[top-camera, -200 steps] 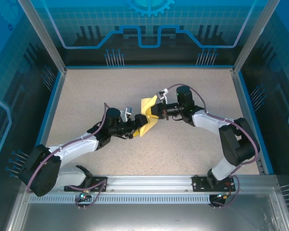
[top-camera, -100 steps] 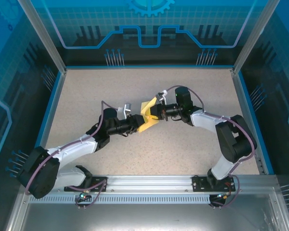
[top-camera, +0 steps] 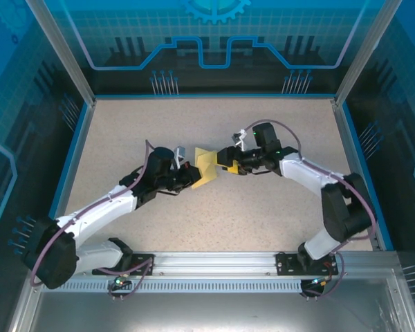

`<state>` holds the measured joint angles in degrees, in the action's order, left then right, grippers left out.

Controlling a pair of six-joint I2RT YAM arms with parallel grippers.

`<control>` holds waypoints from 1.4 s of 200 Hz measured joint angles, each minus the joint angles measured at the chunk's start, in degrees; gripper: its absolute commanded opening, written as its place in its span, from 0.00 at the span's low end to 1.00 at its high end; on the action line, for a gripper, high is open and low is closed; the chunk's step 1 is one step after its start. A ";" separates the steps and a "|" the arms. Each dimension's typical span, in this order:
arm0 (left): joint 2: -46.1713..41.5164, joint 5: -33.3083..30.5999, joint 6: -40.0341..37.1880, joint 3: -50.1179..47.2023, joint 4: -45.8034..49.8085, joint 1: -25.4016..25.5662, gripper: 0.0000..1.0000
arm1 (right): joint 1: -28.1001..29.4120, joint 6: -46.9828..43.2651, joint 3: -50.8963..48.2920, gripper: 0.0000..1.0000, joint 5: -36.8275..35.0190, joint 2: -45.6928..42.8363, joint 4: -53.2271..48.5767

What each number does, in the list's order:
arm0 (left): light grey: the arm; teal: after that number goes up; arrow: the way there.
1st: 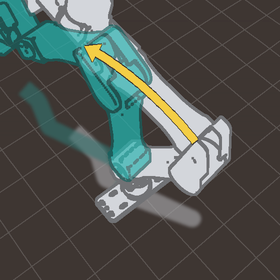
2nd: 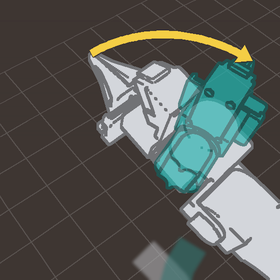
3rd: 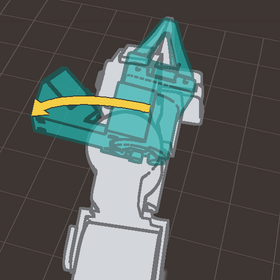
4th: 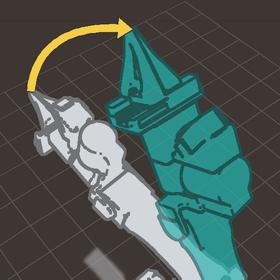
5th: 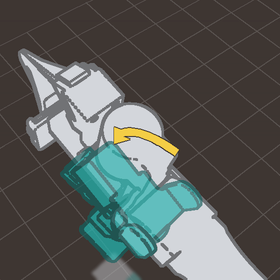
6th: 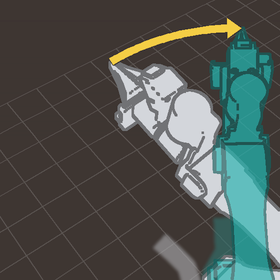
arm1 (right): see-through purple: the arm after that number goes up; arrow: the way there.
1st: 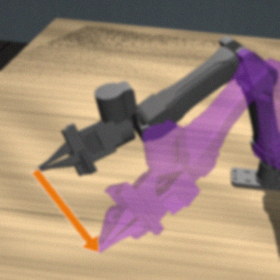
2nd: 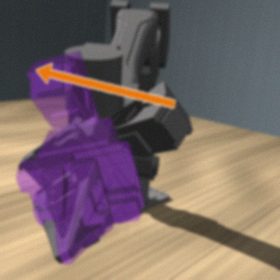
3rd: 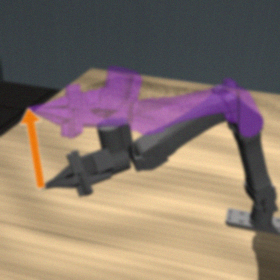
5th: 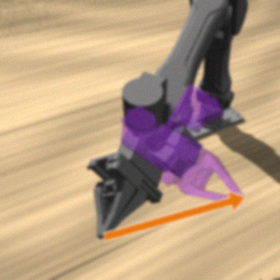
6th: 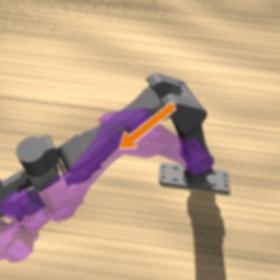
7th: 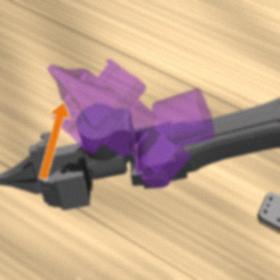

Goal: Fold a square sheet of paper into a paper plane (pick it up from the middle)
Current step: Turn over the paper at the center of the table, then rotate the paper at the center of the table.

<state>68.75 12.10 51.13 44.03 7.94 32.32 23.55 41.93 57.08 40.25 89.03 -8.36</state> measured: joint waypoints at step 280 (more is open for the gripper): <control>12.11 -21.07 -6.32 15.80 25.97 2.95 0.92 | 10.73 -2.27 -5.90 0.79 -38.47 -8.07 -14.40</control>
<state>80.86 -8.97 44.82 59.83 33.91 35.27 34.28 39.66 51.18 1.78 80.97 -22.76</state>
